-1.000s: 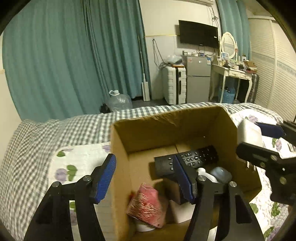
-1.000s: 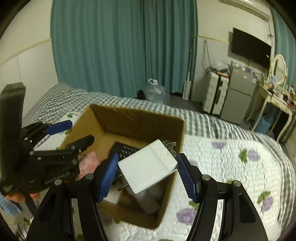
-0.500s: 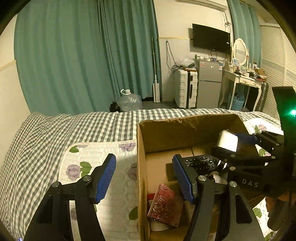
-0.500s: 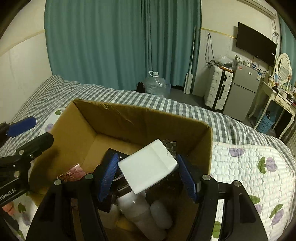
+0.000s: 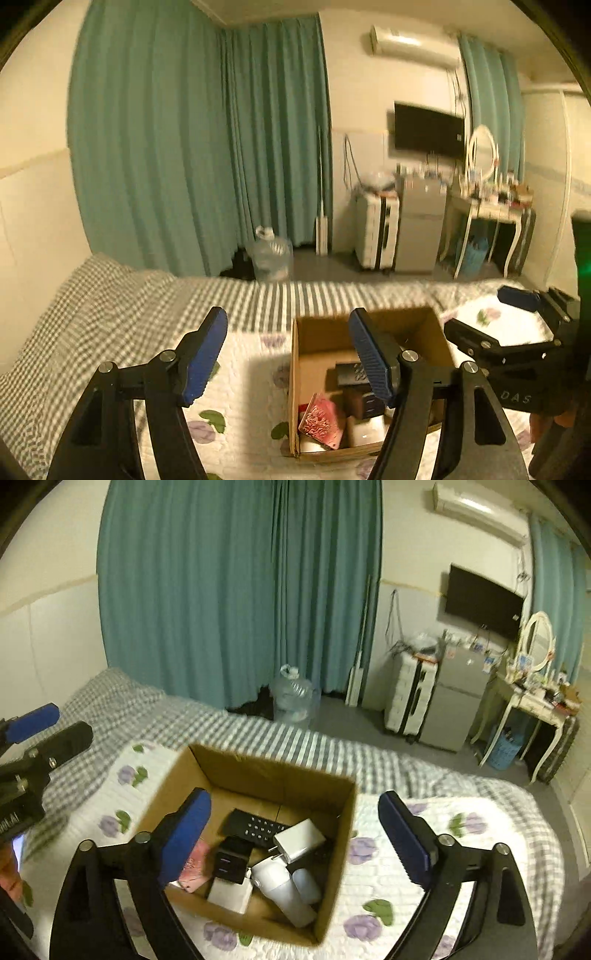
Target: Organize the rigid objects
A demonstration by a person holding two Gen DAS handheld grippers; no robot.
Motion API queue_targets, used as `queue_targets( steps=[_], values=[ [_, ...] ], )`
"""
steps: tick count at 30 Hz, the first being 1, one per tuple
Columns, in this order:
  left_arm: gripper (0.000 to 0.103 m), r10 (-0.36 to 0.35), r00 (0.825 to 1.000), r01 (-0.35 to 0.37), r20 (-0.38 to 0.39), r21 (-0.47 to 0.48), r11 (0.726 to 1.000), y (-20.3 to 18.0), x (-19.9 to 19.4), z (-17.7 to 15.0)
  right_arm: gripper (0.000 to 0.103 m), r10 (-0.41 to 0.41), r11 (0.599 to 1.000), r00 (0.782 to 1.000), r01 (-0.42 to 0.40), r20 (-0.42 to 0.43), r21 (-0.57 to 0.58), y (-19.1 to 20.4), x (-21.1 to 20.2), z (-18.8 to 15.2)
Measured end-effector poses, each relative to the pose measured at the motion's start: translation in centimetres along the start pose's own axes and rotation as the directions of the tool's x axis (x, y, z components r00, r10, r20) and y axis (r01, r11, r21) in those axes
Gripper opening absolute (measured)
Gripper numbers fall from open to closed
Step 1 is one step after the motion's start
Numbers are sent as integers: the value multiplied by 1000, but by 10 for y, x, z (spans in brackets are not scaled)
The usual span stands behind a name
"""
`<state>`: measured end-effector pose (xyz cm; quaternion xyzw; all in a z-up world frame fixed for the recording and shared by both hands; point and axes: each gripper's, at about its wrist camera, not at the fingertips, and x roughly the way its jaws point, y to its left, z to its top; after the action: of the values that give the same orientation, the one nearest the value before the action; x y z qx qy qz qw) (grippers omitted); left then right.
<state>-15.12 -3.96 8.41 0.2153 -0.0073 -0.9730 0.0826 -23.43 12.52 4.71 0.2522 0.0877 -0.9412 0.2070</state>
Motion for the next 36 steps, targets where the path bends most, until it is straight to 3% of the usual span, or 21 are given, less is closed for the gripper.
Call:
queue_targets(
  steps=[3, 10, 13, 15, 20, 25, 36],
  values=[
    [75, 12, 999, -11, 41, -6, 1000, 4, -33, 13, 102, -24, 1000, 999, 24, 44, 13, 0, -41, 8],
    [78, 25, 996, -26, 86, 11, 1000, 5, -83, 18, 103, -83, 996, 988, 79, 130, 42, 2, -118, 11],
    [78, 55, 991, -58, 120, 21, 998, 0, -103, 10, 103, -98, 994, 983, 90, 155, 56, 6, -138, 7],
    [78, 43, 986, -45, 162, 7, 999, -1, -119, 3, 103, -100, 993, 975, 87, 198, 77, 9, -155, -1],
    [78, 9, 982, -15, 186, 32, 999, -7, -127, -14, 103, -93, 992, 966, 69, 243, 107, 8, -170, -25],
    [79, 11, 981, -18, 191, 39, 999, -11, -103, -39, 103, -94, 991, 960, 65, 262, 116, 8, -154, -51],
    [79, -21, 996, 18, 83, 42, 999, -21, -36, -99, 103, -100, 987, 987, 83, 127, 136, 7, -63, -106]
  ],
)
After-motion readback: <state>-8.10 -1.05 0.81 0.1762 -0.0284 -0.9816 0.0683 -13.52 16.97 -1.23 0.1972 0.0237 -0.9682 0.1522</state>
